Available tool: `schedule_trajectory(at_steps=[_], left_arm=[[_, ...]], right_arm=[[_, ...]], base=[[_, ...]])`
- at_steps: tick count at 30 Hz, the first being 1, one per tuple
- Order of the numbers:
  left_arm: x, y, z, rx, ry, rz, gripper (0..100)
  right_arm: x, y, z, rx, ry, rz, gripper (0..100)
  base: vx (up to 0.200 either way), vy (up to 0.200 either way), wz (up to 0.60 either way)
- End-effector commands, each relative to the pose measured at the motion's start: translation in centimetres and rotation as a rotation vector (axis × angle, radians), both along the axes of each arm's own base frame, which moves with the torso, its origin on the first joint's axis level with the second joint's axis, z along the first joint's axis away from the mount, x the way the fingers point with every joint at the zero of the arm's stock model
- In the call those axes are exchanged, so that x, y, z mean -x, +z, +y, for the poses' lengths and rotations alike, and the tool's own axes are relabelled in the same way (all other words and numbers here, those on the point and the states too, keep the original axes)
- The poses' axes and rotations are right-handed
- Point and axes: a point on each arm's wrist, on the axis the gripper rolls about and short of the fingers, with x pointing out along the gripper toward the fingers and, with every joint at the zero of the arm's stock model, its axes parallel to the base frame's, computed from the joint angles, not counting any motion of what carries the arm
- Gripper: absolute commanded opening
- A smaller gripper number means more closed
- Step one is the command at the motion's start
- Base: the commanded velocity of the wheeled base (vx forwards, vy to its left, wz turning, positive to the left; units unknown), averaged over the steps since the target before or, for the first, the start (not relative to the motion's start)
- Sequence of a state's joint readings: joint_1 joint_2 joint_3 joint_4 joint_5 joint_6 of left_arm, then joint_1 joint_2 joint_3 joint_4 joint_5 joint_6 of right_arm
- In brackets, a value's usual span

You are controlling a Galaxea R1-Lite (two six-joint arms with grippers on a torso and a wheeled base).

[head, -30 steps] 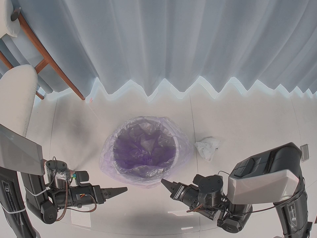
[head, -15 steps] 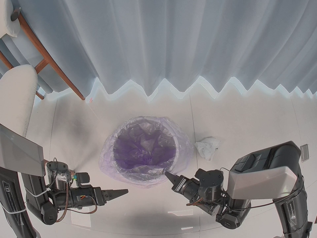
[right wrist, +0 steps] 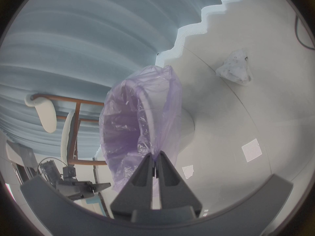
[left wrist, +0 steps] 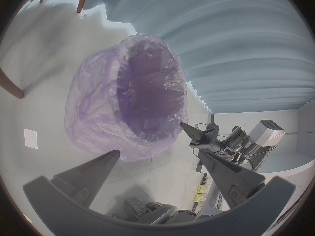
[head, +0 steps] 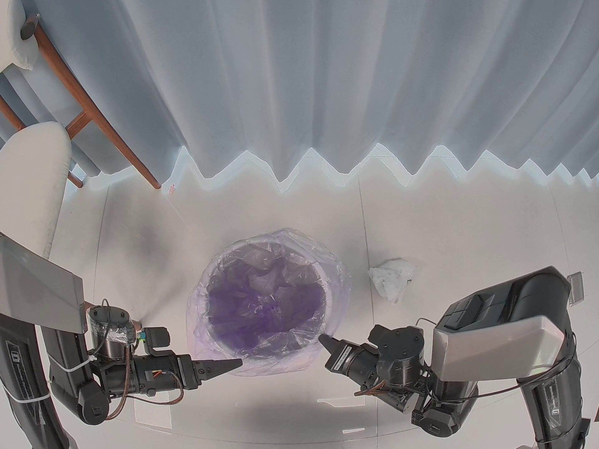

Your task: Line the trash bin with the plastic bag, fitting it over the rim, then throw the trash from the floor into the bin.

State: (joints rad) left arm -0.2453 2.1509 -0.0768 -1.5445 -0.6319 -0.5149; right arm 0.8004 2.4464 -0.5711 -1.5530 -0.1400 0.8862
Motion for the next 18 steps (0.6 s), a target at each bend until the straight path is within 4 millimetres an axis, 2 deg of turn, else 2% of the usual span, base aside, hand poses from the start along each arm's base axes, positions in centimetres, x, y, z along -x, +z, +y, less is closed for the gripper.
schedule_trajectory(at_steps=[1, 6, 11, 15, 18], left_arm=[[-0.1, -0.2, 0.0, -0.002, 0.001, 0.006, 100], [0.0, -0.3, 0.0, -0.004, -0.001, 0.008, 100], [-0.1, -0.3, 0.0, -0.005, 0.002, 0.008, 100], [-0.1, -0.3, 0.0, -0.005, 0.002, 0.008, 100], [-0.1, -0.4, 0.0, -0.006, 0.003, 0.011, 100]], right_arm=[[0.2, -1.1, 0.4, 0.032, 0.019, -0.012, 0], [-0.3, 0.8, 1.2, -0.028, -0.018, -0.061, 0], [-0.3, 1.2, 1.2, -0.053, -0.028, -0.056, 0], [-0.2, 3.0, 1.2, -0.094, -0.048, -0.089, 0], [0.1, 2.7, 1.0, -0.084, -0.047, -0.07, 0]], base=[[0.0, 0.0, 0.0], [0.0, 0.0, 0.0], [0.0, 0.0, 0.0], [0.0, 0.0, 0.0], [0.0, 0.0, 0.0]])
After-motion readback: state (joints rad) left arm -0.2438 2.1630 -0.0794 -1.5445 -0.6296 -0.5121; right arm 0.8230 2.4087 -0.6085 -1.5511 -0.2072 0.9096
